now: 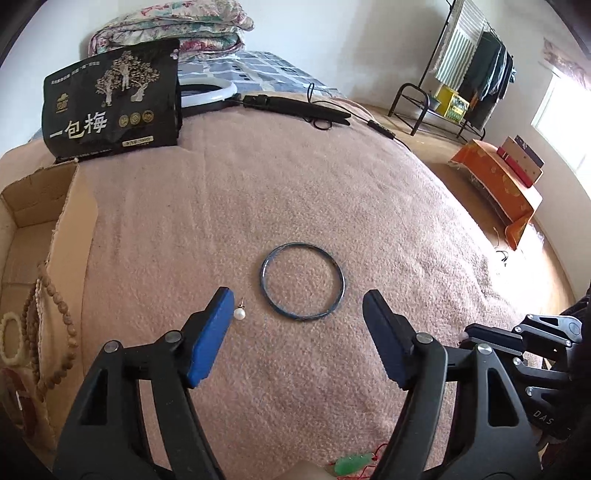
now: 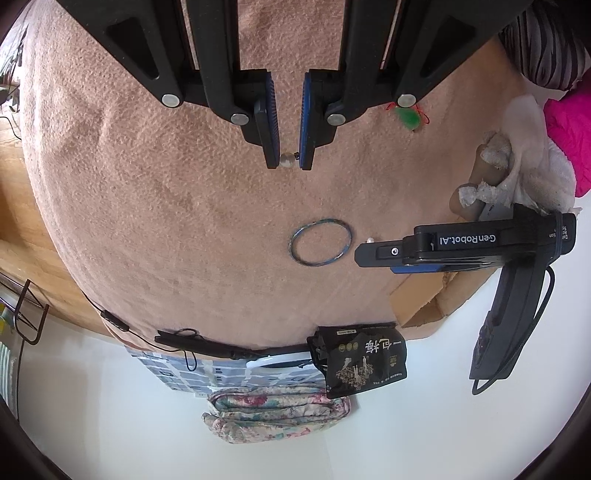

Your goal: Organize jewelry

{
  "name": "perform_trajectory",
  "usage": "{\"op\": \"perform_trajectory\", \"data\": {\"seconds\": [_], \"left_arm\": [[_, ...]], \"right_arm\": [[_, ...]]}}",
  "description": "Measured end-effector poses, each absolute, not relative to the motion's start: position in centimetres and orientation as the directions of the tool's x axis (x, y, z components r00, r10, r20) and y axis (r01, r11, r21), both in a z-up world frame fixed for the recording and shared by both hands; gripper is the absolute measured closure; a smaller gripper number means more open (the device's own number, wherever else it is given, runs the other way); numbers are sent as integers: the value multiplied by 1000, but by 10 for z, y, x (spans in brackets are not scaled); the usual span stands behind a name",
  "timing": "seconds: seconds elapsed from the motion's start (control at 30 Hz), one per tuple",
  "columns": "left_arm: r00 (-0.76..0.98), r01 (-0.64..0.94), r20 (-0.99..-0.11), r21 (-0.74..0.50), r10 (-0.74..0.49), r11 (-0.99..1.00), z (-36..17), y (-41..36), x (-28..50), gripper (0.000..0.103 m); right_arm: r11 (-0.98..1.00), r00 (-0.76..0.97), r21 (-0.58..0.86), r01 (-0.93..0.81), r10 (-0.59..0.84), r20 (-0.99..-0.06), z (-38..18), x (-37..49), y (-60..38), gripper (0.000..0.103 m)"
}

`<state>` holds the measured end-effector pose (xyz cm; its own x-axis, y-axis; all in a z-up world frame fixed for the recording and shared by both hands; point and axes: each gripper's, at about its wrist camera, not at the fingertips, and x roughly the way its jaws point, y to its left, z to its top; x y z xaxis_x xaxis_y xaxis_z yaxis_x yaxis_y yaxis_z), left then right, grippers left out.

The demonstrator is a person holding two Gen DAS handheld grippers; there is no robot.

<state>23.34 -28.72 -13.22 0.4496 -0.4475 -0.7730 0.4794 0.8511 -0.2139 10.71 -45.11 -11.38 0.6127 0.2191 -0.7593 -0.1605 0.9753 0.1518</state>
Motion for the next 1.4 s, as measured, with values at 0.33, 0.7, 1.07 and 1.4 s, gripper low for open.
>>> {"op": "perform_trajectory", "data": {"seconds": [0.33,0.7,1.07,1.4], "left_arm": [[426,505,-833,-106,-354,857,-159,-326,250,28],[453,528,-851,16,-265,849,-176,-344,257,22],[471,504,-830,-23,-298,863,-161,-336,255,29],[514,500,-782,-62,-353,864,-116,-316,237,29]], "right_arm": [[975,610,179,-134,223,-760,-122,109,-462,94],[975,605,179,-129,221,-765,-128,114,-465,94],[979,619,168,-119,205,-758,-120,109,-469,94],[981,649,157,-111,192,-736,-94,98,-466,94]]}}
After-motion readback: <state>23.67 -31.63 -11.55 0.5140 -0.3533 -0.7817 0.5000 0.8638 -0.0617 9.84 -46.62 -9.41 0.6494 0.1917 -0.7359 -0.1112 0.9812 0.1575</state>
